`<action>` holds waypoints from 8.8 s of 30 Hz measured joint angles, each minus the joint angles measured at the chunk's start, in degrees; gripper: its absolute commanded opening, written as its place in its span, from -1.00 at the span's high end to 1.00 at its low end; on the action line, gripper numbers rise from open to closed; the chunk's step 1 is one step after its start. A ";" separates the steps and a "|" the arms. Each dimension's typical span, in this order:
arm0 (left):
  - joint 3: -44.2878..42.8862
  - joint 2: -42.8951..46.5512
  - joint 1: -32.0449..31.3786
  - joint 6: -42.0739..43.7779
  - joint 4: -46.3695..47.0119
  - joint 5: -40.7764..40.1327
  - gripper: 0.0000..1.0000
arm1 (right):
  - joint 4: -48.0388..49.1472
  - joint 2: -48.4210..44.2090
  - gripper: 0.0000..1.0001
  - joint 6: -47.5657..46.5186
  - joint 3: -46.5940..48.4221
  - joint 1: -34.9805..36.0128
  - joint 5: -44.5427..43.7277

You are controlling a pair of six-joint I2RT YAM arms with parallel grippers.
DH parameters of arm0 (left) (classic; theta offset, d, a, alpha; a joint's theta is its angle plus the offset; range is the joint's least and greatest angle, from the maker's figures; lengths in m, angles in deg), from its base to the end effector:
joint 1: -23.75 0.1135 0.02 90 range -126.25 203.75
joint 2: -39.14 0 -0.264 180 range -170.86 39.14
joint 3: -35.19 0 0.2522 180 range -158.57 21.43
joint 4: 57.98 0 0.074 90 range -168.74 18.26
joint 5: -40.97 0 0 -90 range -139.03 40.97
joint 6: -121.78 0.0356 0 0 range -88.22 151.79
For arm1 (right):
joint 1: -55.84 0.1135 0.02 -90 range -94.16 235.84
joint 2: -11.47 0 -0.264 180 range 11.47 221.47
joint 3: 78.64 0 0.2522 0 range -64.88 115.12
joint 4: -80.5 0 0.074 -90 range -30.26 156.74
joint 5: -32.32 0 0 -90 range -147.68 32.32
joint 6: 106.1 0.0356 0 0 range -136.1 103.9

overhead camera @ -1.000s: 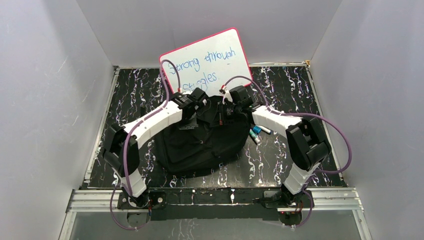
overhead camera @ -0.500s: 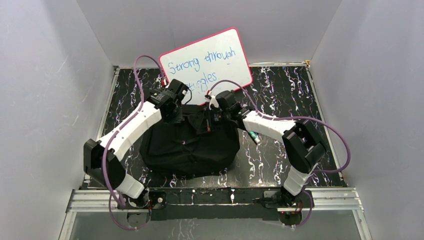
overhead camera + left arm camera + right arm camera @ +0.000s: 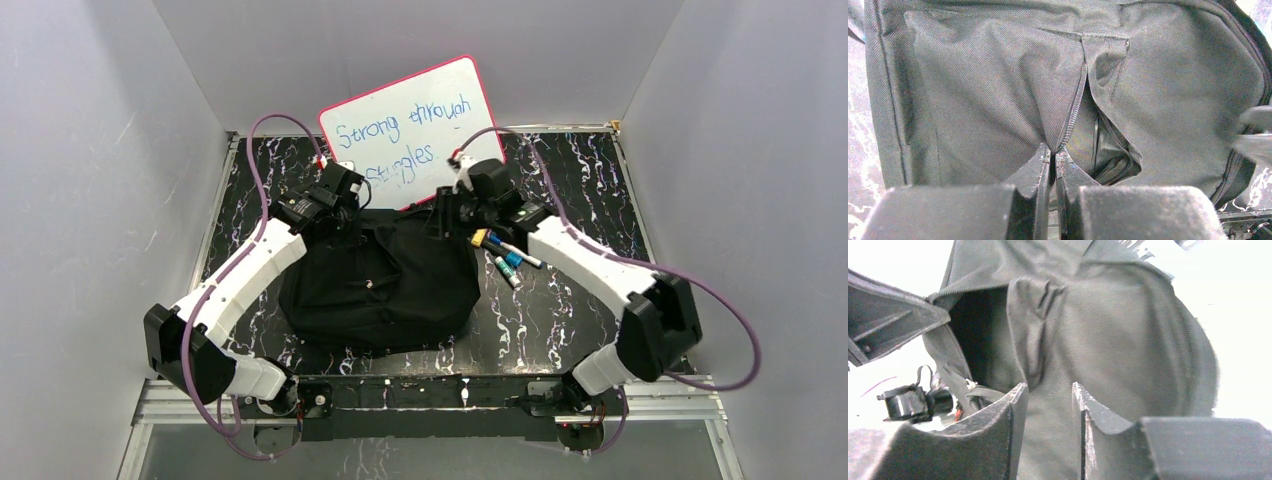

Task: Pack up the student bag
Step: Pick up the stationery from the center of the board, then place the stationery in the student bag, then pick up the stationery from the center of the board.

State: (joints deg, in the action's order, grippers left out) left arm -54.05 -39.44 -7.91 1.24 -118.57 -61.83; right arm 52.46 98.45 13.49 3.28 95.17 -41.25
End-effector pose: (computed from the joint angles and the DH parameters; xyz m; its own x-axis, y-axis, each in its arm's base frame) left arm 0.2472 -0.1432 0.3357 -0.7594 -0.1139 -0.6406 0.0053 0.9835 -0.1811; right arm 0.2627 0.2283 0.2958 -0.7580 -0.0088 -0.6522 -0.4794 0.6855 0.5480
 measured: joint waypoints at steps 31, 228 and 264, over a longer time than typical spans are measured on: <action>1.01 0.24 0.00 -1.33 1.62 -0.72 1.00 | -15.21 21.53 -0.35 -0.31 13.70 -16.72 -25.51; 5.40 1.64 0.04 -2.91 6.40 3.28 1.00 | -21.66 -0.20 -0.13 -9.92 -11.58 -13.92 -21.22; 4.07 -1.07 0.04 -2.03 6.49 4.68 1.00 | -21.20 -8.68 0.65 -8.02 1.38 -14.12 -10.16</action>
State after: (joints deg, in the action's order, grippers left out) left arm -49.98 -40.51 -7.87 -0.79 -112.07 -57.15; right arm 31.26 89.77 5.47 4.66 81.05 -51.42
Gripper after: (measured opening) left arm 0.022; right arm 0.308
